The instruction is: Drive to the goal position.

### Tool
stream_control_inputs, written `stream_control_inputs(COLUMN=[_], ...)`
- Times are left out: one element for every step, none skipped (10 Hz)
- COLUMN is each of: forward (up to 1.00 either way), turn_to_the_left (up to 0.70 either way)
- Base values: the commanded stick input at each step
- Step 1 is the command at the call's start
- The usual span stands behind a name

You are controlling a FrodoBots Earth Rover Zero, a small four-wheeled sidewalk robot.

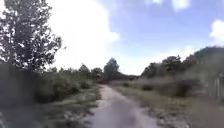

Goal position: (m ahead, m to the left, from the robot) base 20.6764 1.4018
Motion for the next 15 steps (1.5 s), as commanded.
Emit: stream_control_inputs(forward=[0.70, 0.70, 0.70, 0.70, 0.70, 0.70, 0.70, 0.70, 0.70, 0.70, 0.70, 0.70, 0.70, 0.70, 0.70], turn_to_the_left=[0.00, 0.21, 0.35, 0.35, 0.35, 0.35, 0.06, 0.00, 0.00, 0.00, 0.00, 0.00, 0.00, 0.00, 0.00])
